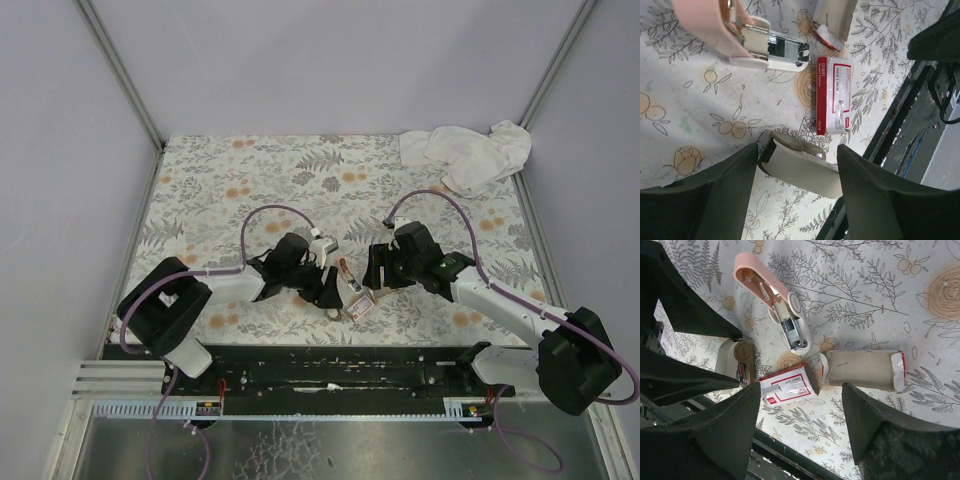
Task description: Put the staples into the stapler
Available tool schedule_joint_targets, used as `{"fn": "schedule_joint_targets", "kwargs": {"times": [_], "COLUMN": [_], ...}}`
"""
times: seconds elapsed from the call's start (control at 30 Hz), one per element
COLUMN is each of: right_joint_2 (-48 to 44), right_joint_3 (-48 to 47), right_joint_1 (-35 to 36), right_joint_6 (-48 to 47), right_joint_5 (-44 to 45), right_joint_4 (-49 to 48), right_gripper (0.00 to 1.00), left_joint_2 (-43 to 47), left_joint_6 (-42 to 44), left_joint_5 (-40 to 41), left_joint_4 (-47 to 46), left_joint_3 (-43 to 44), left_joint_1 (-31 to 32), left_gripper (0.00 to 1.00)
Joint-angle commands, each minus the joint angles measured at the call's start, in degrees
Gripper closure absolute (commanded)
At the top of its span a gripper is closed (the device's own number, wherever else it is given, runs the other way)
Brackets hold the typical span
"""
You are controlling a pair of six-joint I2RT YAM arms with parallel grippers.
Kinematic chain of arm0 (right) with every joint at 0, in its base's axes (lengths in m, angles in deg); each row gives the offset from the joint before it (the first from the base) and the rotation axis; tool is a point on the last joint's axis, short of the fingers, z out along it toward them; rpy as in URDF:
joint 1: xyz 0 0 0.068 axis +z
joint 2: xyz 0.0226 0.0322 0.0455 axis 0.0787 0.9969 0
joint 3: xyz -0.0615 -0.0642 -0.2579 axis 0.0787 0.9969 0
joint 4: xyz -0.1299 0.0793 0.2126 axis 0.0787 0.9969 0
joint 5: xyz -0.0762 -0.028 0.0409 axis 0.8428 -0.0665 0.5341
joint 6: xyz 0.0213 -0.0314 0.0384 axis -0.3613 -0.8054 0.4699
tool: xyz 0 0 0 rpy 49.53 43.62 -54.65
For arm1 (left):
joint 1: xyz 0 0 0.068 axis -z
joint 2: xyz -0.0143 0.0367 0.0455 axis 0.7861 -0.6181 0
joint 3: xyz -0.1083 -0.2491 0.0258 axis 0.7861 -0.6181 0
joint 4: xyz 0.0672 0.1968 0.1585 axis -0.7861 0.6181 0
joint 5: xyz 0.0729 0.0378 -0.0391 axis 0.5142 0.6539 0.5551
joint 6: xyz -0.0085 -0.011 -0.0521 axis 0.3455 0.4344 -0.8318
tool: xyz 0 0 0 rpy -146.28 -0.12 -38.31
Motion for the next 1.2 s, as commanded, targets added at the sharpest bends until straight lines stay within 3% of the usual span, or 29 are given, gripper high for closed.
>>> {"fn": "schedule_joint_targets", "kwargs": {"times": [0.0,0.17,0.37,0.67,0.8,1.17], "right_joint_2": [-1.01,-2.72,1.69,12.21,15.99,19.83], "right_joint_3": [1.12,2.2,-1.08,-6.21,-7.59,-8.99], "right_joint_1": [-0.24,5.03,18.87,28.72,29.74,29.69], "right_joint_6": [-1.47,-2.12,-1.12,-1.2,-2.31,-11.66], "right_joint_5": [-3.19,0.87,15.99,22.79,22.25,17.75], "right_joint_4": [-3.88,-6.3,-6.18,-8.4,-9.2,-11.55], "right_gripper": [0.27,0.19,0.19,0.2,0.26,0.61], "left_joint_2": [2.33,6.28,6.86,8.84,10.25,16.26], "left_joint_6": [-3.65,-9.36,-11.82,-16.0,-16.19,-16.86], "left_joint_5": [4.19,10.58,16.83,20.43,21.52,24.26], "left_joint_4": [-0.34,-1.06,1.63,0.85,1.01,0.69], "left_joint_3": [-1.05,-0.96,2.03,-0.56,-2.19,-7.47], "left_joint_1": [0.51,0.43,-0.03,-2.89,-3.58,-5.97], "left_gripper": [0.36,0.32,0.3,0.3,0.3,0.3]}}
